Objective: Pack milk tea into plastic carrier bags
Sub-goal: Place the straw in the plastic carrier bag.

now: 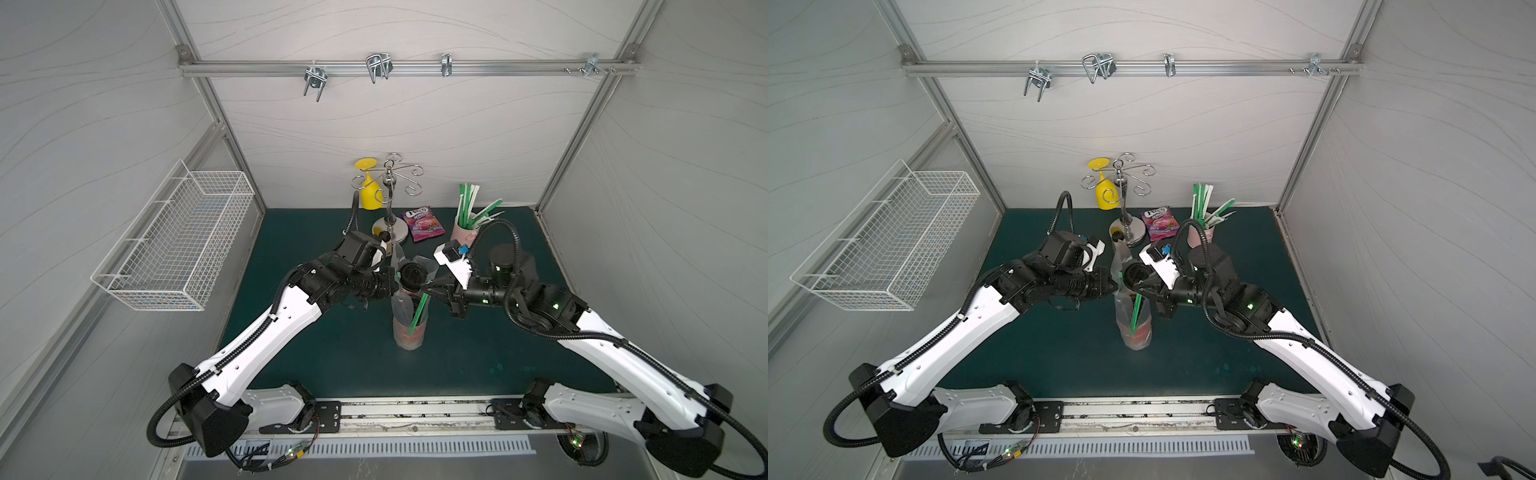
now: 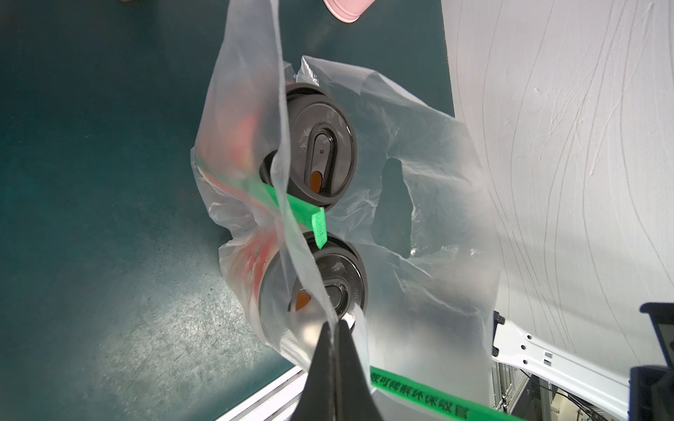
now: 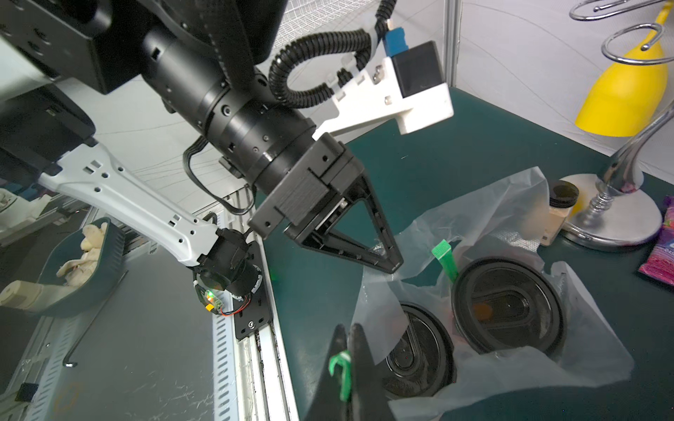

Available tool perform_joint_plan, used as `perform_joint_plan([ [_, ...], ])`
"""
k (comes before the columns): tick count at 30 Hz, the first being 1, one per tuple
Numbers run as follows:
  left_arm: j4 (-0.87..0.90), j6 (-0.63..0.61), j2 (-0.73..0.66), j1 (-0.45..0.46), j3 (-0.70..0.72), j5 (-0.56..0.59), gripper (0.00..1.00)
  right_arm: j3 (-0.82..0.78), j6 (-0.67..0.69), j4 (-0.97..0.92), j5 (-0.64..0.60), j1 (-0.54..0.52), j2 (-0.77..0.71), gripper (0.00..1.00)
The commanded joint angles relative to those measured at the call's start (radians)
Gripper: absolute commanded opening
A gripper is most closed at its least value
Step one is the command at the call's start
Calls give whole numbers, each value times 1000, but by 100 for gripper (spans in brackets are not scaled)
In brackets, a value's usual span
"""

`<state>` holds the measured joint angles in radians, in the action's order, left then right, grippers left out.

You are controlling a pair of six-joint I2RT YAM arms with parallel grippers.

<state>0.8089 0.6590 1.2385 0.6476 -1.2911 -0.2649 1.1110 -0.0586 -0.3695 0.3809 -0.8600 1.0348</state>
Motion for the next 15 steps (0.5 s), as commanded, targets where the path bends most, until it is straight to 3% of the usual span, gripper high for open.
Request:
perform_joint_plan([
  [1, -31, 11, -21, -8, -4, -5, 0, -5, 47, 32, 65, -14, -5, 12],
  [4, -31, 13, -24, -8, -2, -2, 0, 4, 76, 17, 69, -28, 2, 18],
  [15, -42, 14, -21, -18, -4, -13, 0, 57, 130, -42, 30, -100, 18, 18],
])
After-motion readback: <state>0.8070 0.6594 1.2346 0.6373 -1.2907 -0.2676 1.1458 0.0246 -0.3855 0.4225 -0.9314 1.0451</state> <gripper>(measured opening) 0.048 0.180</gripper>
